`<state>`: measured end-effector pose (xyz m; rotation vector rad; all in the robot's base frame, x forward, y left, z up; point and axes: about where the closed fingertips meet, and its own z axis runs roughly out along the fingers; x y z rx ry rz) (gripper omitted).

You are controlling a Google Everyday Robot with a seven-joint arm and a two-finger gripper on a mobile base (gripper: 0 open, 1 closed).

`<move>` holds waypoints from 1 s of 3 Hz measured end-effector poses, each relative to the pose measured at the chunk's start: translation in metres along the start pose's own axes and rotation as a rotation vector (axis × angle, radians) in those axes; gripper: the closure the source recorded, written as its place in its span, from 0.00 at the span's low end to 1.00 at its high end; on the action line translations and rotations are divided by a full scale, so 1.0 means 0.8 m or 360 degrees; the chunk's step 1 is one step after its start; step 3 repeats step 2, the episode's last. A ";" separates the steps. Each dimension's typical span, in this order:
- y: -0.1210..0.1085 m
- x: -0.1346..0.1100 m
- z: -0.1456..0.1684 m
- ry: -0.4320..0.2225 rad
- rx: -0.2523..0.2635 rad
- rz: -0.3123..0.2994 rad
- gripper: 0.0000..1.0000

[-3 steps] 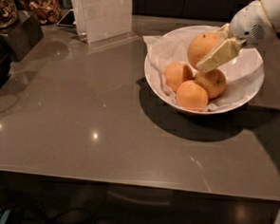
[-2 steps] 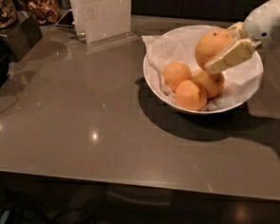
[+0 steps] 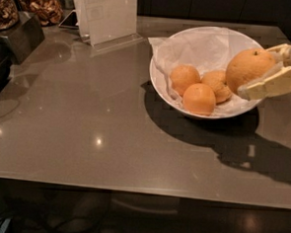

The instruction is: Pick orange from white bowl

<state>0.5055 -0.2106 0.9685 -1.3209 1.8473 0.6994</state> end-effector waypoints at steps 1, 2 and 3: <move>0.031 0.012 -0.025 -0.0049 0.0062 0.0027 1.00; 0.057 0.016 -0.046 -0.0049 0.0148 0.0020 1.00; 0.057 0.016 -0.046 -0.0049 0.0148 0.0020 1.00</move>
Offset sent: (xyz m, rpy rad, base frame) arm -0.0878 -0.0364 0.0212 -0.0012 -0.0887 -0.1429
